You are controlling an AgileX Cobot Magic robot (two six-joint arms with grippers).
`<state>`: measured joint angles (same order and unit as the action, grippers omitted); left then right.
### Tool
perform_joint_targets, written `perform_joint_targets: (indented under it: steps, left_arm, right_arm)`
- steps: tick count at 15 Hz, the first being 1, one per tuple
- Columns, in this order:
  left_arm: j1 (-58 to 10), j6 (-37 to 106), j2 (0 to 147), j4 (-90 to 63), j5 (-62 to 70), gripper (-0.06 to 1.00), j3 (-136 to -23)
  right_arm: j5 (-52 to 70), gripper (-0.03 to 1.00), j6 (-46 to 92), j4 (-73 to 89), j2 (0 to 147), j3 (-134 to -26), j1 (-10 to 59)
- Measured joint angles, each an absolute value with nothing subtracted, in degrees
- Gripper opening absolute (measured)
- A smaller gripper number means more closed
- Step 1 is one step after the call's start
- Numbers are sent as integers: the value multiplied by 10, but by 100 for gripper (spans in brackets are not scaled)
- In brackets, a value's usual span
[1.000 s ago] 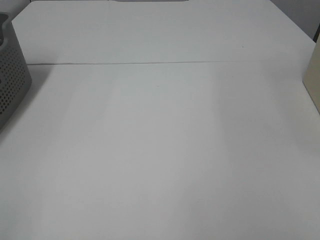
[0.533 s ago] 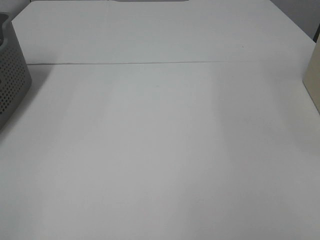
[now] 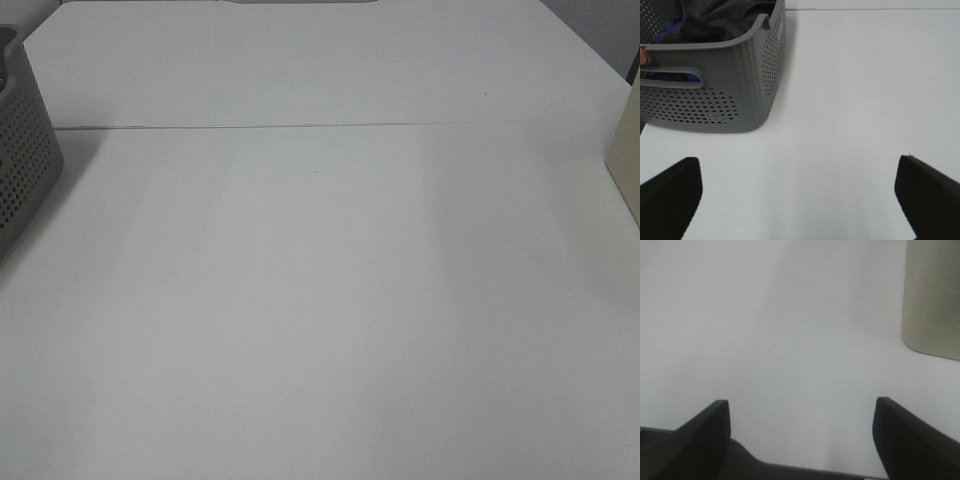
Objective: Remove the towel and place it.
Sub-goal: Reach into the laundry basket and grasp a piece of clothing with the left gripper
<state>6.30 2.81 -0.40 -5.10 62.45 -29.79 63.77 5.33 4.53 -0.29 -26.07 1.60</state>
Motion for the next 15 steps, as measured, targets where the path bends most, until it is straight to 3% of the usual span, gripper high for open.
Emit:
perform_joint_targets:
  steps: [15]
  left_arm:
    - [63,28,-4,-51,625,99,-298]
  right_arm:
    - [638,76,53,45,-3,-261,16]
